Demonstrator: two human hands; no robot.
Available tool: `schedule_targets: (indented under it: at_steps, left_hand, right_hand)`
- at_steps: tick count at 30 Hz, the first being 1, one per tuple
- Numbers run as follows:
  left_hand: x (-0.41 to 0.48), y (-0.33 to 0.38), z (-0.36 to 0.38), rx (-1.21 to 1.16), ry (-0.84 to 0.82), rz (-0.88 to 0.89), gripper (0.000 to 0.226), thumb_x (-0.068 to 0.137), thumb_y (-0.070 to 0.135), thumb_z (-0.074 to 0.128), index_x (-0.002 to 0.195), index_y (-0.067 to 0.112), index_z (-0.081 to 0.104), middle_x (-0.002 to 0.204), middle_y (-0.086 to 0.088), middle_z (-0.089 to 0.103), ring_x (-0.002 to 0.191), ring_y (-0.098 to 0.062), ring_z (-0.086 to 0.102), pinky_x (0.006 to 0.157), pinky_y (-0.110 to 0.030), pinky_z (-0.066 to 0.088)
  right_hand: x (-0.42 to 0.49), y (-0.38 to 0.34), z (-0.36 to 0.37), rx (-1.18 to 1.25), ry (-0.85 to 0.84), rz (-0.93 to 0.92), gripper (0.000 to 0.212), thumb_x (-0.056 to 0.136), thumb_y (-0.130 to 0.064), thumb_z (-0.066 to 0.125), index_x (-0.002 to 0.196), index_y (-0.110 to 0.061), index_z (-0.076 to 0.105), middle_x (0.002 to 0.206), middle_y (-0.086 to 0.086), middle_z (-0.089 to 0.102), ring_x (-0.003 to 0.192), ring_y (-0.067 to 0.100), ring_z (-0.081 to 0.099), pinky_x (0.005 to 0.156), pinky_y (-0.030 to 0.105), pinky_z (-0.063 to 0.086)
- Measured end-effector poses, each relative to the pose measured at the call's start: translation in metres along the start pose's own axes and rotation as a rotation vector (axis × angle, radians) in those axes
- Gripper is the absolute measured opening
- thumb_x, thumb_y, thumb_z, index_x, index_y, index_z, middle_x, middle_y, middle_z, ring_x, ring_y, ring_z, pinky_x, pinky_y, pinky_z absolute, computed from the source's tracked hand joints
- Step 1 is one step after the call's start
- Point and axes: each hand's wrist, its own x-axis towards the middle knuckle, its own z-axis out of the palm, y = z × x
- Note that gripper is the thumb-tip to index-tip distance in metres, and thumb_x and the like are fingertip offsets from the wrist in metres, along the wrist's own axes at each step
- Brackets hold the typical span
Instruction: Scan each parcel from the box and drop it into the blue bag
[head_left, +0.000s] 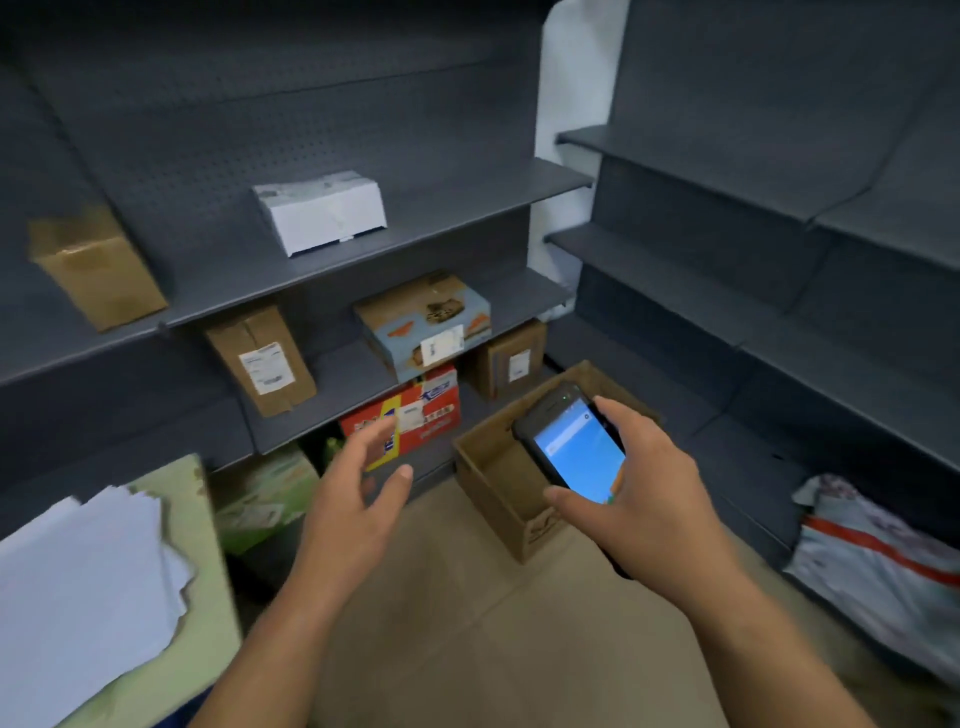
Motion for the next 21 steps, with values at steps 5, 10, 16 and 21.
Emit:
schedule_targets:
  at_steps: [5, 10, 16, 21]
  left_hand:
    - [0.036, 0.020, 0.064, 0.012, -0.127, 0.047, 0.050, 0.098, 0.029, 0.066, 0.144, 0.043, 0.051, 0.144, 0.026, 0.053, 0.134, 0.006, 0.048, 0.109, -0.034, 0.046]
    - [0.066, 0.025, 0.102, 0.027, -0.211, 0.095, 0.049, 0.097, 0.030, 0.066, 0.141, 0.048, 0.051, 0.132, 0.048, 0.048, 0.126, 0.022, 0.043, 0.095, -0.014, 0.041]
    - [0.115, 0.015, 0.135, -0.019, -0.306, 0.072, 0.049, 0.098, 0.024, 0.067, 0.141, 0.043, 0.053, 0.136, 0.033, 0.054, 0.129, 0.013, 0.047, 0.096, -0.017, 0.043]
    - [0.169, 0.002, 0.161, -0.026, -0.369, 0.066, 0.051, 0.098, 0.028, 0.067, 0.131, 0.061, 0.047, 0.134, 0.037, 0.051, 0.128, 0.013, 0.046, 0.097, -0.019, 0.043]
  right_hand:
    - [0.008, 0.046, -0.034, -0.010, 0.053, 0.104, 0.097, 0.063, -0.061, 0.081, 0.143, -0.045, 0.029, 0.139, -0.022, 0.042, 0.119, 0.003, 0.043, 0.092, 0.026, 0.046]
    - [0.024, 0.075, -0.045, -0.007, 0.073, 0.182, 0.095, 0.063, -0.062, 0.081, 0.142, -0.045, 0.030, 0.136, -0.023, 0.043, 0.116, 0.002, 0.044, 0.080, 0.013, 0.038]
    - [0.061, 0.094, -0.037, -0.029, 0.082, 0.251, 0.095, 0.062, -0.064, 0.080, 0.141, -0.046, 0.029, 0.131, -0.024, 0.043, 0.113, 0.000, 0.043, 0.078, 0.012, 0.038]
    - [0.111, 0.109, -0.022, -0.072, 0.050, 0.315, 0.095, 0.063, -0.062, 0.080, 0.142, -0.045, 0.029, 0.130, -0.023, 0.043, 0.111, -0.001, 0.041, 0.068, 0.006, 0.032]
